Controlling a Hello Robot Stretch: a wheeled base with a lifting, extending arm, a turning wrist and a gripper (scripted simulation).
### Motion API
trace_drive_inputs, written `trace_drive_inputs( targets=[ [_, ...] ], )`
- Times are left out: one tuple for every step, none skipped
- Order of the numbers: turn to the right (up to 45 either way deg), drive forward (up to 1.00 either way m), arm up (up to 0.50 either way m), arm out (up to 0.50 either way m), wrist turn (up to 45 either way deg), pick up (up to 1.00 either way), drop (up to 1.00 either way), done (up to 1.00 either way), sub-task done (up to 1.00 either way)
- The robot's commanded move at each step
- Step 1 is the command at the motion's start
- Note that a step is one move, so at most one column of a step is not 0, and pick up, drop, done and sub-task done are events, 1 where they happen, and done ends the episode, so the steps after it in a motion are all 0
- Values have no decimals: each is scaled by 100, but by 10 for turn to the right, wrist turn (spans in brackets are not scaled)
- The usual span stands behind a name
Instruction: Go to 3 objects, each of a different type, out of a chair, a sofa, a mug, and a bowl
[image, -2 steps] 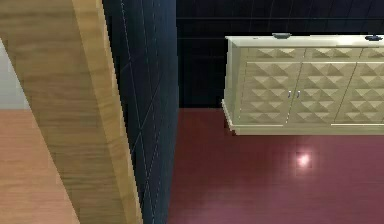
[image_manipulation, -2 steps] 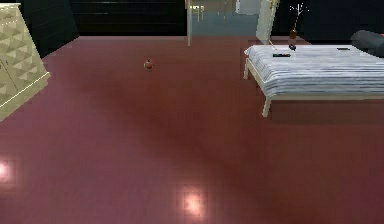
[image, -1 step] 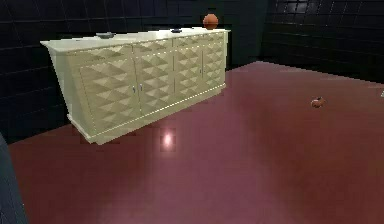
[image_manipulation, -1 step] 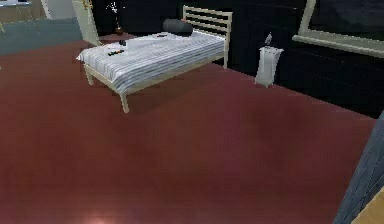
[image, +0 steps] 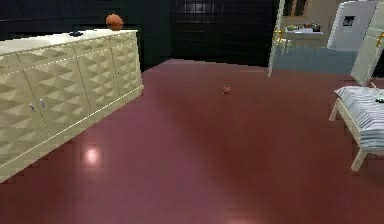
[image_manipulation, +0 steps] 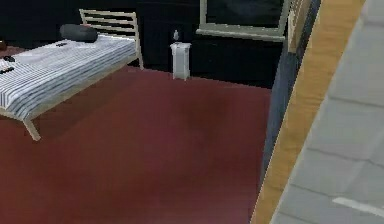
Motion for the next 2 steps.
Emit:
trace_drive_inputs(
  targets=[
    [0,10,0,0,0,0,0,0,0],
    [-30,0,0,0,0,0,0,0,0]
  ],
)
